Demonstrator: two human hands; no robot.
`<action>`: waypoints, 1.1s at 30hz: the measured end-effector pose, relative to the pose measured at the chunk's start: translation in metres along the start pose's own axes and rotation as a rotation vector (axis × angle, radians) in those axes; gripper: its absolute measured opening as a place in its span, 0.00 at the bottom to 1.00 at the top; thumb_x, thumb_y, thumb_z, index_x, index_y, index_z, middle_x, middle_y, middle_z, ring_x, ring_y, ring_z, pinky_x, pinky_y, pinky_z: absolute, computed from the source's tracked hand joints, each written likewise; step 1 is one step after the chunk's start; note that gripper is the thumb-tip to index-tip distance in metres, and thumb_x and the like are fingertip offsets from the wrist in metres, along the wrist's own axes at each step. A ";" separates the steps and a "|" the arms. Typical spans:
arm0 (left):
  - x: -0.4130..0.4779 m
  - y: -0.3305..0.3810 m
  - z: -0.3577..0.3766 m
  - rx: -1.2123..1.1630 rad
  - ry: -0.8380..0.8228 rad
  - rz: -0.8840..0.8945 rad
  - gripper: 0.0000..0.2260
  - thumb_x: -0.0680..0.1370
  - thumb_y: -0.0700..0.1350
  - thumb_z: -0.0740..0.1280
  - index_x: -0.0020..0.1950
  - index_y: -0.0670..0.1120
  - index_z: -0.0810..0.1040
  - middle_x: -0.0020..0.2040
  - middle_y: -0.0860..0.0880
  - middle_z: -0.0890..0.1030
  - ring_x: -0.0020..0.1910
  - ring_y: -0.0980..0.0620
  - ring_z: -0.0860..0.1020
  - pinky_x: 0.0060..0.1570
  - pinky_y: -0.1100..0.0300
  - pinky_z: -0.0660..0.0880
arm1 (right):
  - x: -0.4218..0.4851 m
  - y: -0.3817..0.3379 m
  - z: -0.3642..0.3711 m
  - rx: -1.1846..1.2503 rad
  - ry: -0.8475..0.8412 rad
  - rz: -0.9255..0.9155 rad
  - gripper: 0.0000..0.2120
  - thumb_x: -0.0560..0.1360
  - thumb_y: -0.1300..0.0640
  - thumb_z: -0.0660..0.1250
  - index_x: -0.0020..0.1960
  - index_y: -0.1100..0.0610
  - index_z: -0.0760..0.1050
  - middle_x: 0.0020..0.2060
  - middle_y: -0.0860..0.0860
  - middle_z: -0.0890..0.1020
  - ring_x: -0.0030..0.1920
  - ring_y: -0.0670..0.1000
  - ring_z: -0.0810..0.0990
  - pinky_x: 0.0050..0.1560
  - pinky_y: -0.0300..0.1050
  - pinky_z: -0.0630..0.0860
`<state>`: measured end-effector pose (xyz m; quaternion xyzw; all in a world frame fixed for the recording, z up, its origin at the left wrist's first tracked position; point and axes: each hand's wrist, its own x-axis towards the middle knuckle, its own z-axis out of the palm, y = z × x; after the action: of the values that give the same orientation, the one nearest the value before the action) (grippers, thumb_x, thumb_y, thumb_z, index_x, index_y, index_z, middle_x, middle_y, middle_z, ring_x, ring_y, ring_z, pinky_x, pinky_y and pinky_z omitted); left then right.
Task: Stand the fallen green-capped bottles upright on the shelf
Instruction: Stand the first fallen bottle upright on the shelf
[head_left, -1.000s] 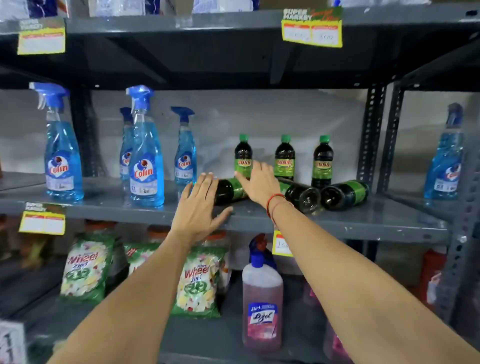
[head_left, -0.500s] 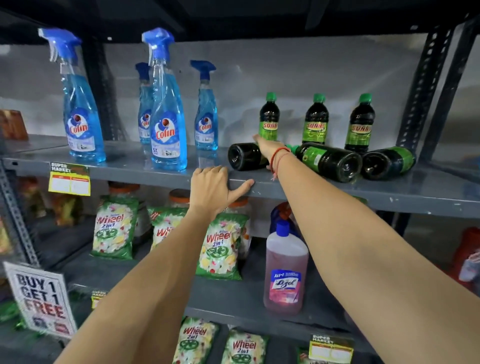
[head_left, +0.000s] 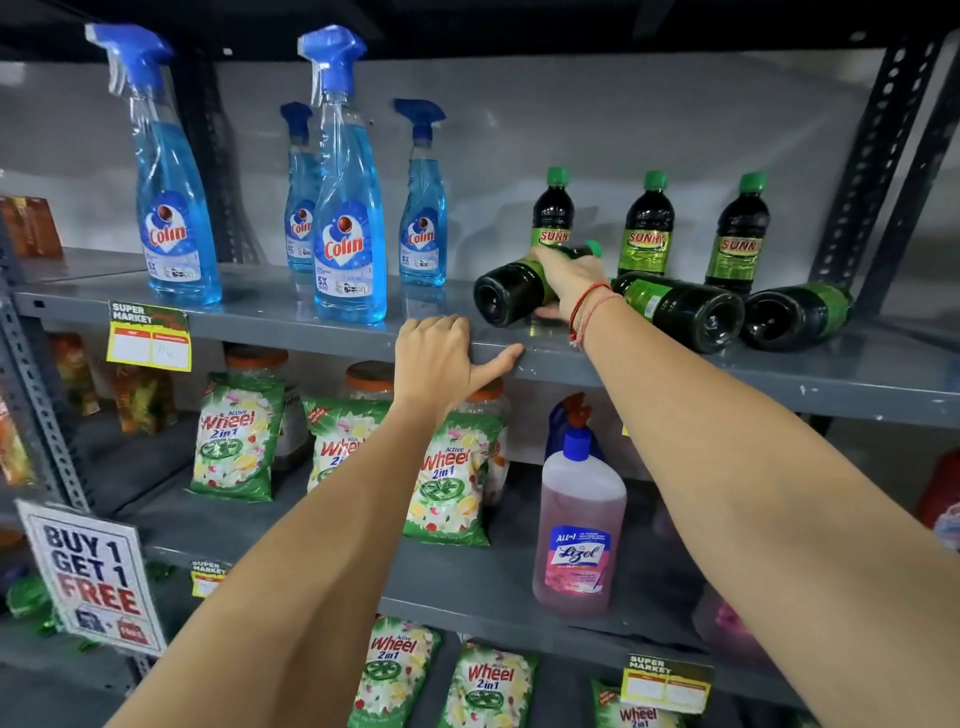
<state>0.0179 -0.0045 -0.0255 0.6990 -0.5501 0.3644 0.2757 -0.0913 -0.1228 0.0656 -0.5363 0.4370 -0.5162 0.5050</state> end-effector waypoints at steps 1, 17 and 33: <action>0.000 0.000 -0.001 -0.001 0.002 0.002 0.34 0.71 0.71 0.49 0.36 0.43 0.78 0.33 0.46 0.81 0.35 0.46 0.79 0.40 0.54 0.70 | -0.004 -0.004 -0.001 -0.066 0.057 -0.078 0.23 0.62 0.50 0.76 0.51 0.59 0.74 0.52 0.57 0.81 0.48 0.57 0.82 0.37 0.53 0.83; 0.003 -0.003 -0.003 0.007 -0.031 0.088 0.36 0.72 0.71 0.46 0.46 0.43 0.80 0.45 0.44 0.84 0.45 0.44 0.81 0.46 0.53 0.71 | -0.031 0.012 -0.034 -0.512 0.044 -0.454 0.51 0.67 0.45 0.75 0.76 0.61 0.48 0.72 0.60 0.62 0.71 0.60 0.65 0.67 0.52 0.65; 0.010 0.012 -0.007 -0.077 0.009 0.225 0.34 0.72 0.69 0.48 0.47 0.44 0.81 0.42 0.45 0.85 0.40 0.44 0.82 0.37 0.56 0.73 | -0.006 0.021 -0.029 -0.420 -0.142 -0.331 0.34 0.60 0.54 0.78 0.61 0.56 0.67 0.56 0.54 0.79 0.60 0.56 0.77 0.62 0.51 0.73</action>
<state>0.0059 -0.0081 -0.0135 0.6203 -0.6373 0.3748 0.2620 -0.1195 -0.1220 0.0426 -0.7282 0.4042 -0.4511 0.3209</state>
